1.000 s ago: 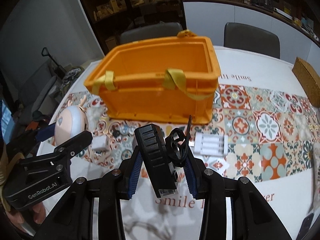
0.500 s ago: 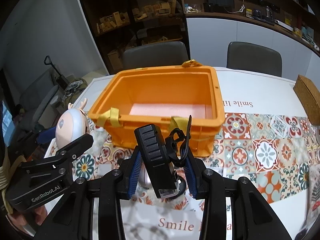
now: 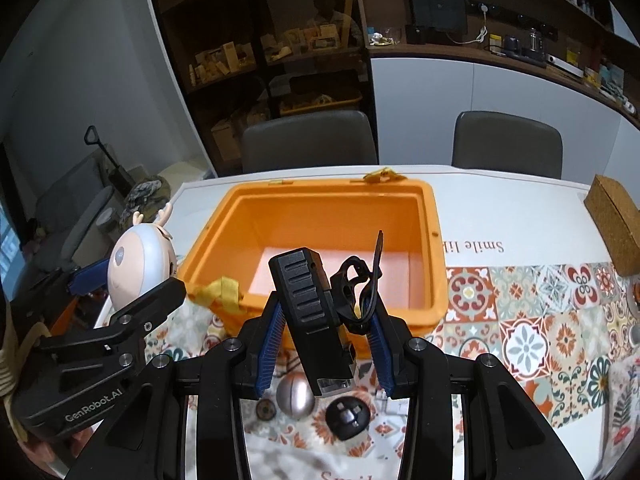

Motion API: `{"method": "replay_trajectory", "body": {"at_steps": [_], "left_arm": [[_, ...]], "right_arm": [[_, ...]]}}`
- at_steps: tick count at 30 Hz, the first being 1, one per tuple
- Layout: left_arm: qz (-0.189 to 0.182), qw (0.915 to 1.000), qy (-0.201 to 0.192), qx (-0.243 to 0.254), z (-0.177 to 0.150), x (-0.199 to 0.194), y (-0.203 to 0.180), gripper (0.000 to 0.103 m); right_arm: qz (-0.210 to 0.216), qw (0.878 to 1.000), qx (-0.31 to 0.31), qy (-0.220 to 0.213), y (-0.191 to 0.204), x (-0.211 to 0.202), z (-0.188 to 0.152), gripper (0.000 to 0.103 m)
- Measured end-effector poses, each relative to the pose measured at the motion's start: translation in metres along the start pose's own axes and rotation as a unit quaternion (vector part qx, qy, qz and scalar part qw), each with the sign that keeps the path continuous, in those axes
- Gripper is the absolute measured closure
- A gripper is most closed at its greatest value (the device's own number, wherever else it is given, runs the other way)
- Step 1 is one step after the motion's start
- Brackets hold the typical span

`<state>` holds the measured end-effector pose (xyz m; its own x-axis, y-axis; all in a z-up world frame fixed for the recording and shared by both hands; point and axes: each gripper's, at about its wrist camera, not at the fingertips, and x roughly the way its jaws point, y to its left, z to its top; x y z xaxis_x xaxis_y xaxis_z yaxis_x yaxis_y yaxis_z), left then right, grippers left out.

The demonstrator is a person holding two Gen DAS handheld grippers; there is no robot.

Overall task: Organize rigid objects
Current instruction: 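Carry the night-light and flashlight over the orange crate with both tools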

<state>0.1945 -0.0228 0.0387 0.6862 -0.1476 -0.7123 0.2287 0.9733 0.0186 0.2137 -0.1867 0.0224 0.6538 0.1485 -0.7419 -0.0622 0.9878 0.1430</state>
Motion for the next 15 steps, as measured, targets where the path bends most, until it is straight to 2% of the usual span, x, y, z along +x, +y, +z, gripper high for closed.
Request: {"method": "replay_trajectory", "body": {"at_steps": [5,15], "left_arm": [[-0.006,0.9999,0.009,-0.002,0.014,0.010,0.006,0.029],[0.008,0.9998,0.017,0.010,0.036,0.030,0.014,0.029]], "right_arm": [[-0.003,1.000,0.001,0.000,0.000,0.005,0.018,0.063],[-0.013,1.000,-0.009,0.012,0.003,0.024,0.049,0.063]]}}
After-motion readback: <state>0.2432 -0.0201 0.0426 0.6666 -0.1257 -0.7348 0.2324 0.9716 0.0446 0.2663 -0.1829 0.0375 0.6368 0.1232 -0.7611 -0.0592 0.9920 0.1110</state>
